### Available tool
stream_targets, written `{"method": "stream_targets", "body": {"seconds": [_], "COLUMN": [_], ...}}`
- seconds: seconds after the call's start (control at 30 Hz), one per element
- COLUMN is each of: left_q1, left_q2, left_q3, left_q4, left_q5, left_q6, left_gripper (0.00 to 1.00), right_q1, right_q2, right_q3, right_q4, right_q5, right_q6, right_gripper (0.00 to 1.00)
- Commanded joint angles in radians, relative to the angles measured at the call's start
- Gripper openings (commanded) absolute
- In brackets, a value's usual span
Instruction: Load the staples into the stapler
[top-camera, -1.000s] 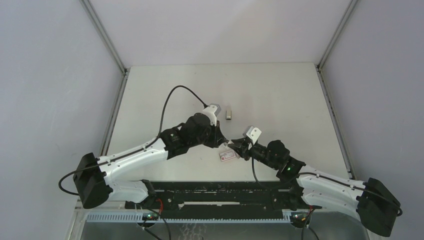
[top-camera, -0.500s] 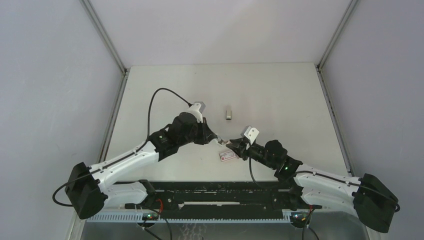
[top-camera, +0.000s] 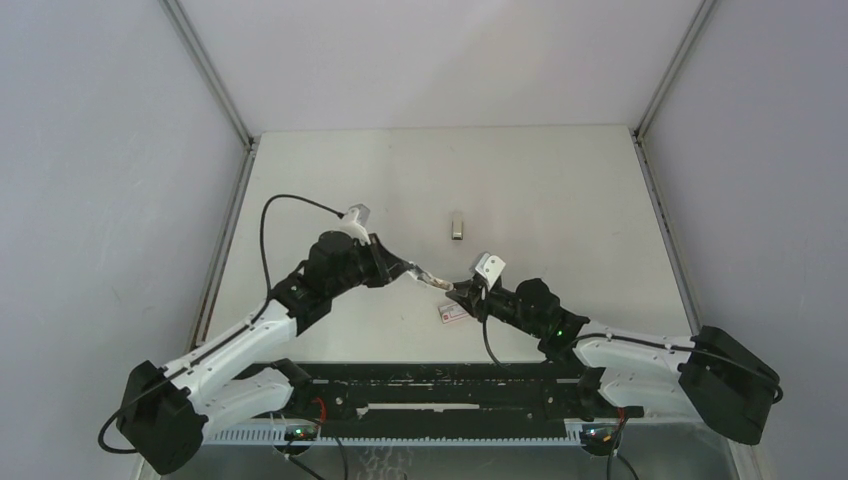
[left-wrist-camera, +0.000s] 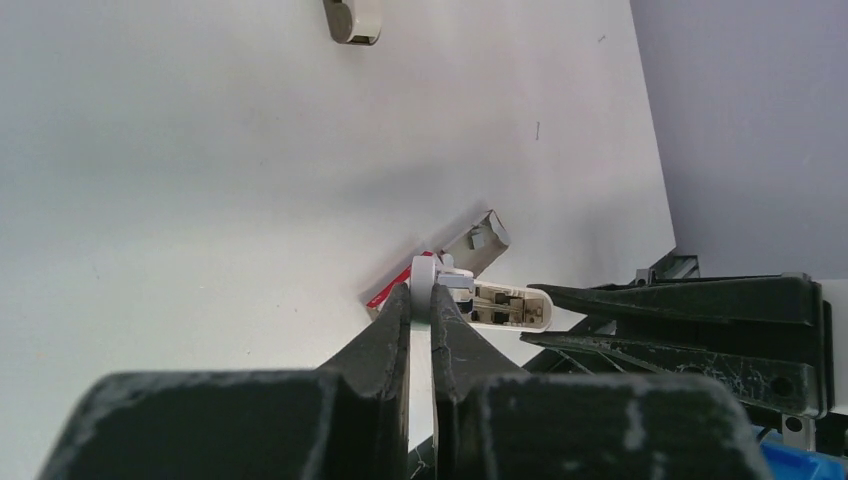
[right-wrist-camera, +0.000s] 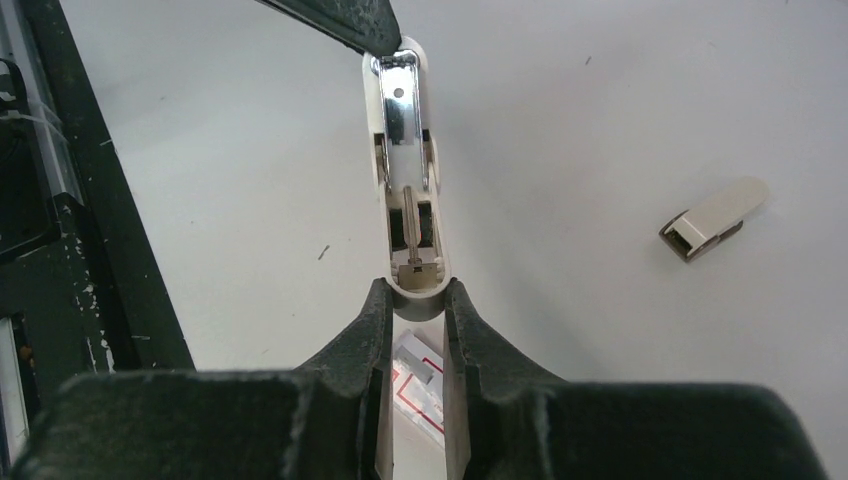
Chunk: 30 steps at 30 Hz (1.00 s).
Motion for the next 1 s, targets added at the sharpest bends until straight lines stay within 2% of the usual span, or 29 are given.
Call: {"method": "stream_targets", "body": {"seconds": [0.0,0.23,0.4,0.57,0.73,0.87,0.97], "left_q1": [0.068,0.145,0.193,0.211,0.216,0.218,0.216], "left_q2": [-0.040,-0.032,-0.054,-0.059,-0.057,-0.030,0.001], "left_q3": [-0.062,-0.142,-0.146,-0.184,-0.201,-0.249,-0.291], "left_q4": [0.104,0.229,0.236,0.304,0.325,0.428,0.515], "left_q5": [0.027,0.095,0.079,0.051,-0.043,-0.089,-0.103], "left_q6": [-0.036,-0.079,-0.099,-0.182,-0.203,-0.269,-0.328], "left_gripper": [0.00,0.00,0.00,0.00,0.00,0.00,0.00], "right_q1": [-0.003,-0.018,-0.035,-0.047,-0.082,-0.127,-0.198], "right_q2": [0.024,0.132,0.204,0.249,0.181,0.059,-0.034], "right_q3": [0.015,0.024,0.039,0.060,0.061,0.066,0.066], "right_q4": [0.030,0.118,0.136,0.140,0.109,0.011,-0.070], "right_q5": [0.052,0.057,0.057,0.037,0.013,0.024,-0.022], "right_q6": [0.028,0.057,0.112,0.173,0.260,0.331,0.373], "right_gripper": [0.00,0.00,0.11,0.28,0.41,0.52,0.56]}}
